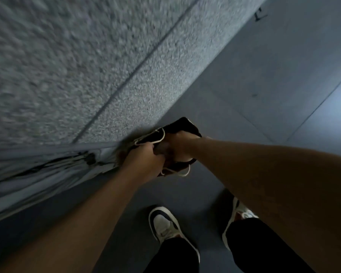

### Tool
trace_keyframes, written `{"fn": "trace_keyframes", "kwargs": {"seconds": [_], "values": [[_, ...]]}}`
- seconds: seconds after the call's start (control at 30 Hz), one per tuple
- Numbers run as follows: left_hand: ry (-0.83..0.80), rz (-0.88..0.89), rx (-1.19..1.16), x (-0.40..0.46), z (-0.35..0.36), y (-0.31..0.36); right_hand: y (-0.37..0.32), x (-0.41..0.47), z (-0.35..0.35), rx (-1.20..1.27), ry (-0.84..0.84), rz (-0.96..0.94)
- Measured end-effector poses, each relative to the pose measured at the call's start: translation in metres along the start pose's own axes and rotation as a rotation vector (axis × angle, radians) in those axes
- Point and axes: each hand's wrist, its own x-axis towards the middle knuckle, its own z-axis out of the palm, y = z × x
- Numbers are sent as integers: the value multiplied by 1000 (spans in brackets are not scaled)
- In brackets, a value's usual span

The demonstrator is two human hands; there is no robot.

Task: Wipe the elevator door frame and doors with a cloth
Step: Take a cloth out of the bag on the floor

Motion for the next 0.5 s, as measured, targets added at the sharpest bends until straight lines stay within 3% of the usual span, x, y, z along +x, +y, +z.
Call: {"fn": "trace_keyframes", "kwargs": {"seconds": [0.17, 0.3, 0.5], "values": [[-67, -41, 38, -46, -45, 21, -21, -49, -45, -46, 45, -6], [-125, 10, -132, -98, -91, 36, -40, -93, -84, -16, 60, 12], [3, 35, -227, -166, -150, 48, -83, -168, -145, 47, 107, 23]]}}
